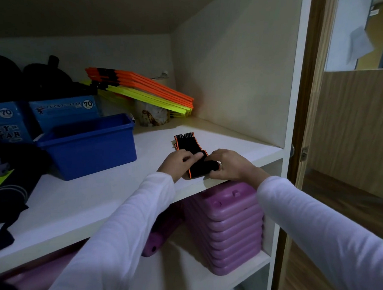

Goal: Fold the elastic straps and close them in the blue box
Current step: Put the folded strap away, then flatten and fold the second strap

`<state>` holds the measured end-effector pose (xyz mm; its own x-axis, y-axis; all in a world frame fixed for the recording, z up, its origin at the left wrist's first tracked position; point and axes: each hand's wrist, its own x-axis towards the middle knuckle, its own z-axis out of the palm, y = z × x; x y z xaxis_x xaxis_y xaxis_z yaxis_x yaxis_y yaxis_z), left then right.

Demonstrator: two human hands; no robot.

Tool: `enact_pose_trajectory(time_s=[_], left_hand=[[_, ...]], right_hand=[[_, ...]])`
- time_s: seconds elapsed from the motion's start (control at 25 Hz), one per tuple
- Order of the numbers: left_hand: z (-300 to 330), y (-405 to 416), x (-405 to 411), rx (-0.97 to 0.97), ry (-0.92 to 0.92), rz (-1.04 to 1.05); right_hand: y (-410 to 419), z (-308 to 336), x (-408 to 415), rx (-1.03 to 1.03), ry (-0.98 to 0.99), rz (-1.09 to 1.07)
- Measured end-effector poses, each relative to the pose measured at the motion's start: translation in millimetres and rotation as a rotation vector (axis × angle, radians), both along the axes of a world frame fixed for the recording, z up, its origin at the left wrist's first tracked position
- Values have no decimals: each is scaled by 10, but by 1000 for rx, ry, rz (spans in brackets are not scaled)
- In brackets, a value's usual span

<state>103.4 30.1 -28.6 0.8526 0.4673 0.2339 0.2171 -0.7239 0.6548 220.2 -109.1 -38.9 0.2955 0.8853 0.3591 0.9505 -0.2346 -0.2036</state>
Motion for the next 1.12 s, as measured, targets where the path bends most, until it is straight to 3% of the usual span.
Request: enact_pose_trajectory(time_s=[0.24, 0.56, 0.8, 1.0, 1.12], left_hand=[[9, 113, 167, -125, 265, 75], [-101, 297, 375, 102, 501, 170], [-123, 259, 326, 19, 409, 112], [-1, 89, 140, -278, -140, -47], [24, 86, -13, -449, -87, -118]], right_hand=[[-6, 16, -33, 19, -34, 22], [25, 6, -28, 47, -46, 32], [49, 59, -2, 49, -28, 60], [86, 99, 55, 57, 182, 50], [138, 121, 89, 98, 385, -39]])
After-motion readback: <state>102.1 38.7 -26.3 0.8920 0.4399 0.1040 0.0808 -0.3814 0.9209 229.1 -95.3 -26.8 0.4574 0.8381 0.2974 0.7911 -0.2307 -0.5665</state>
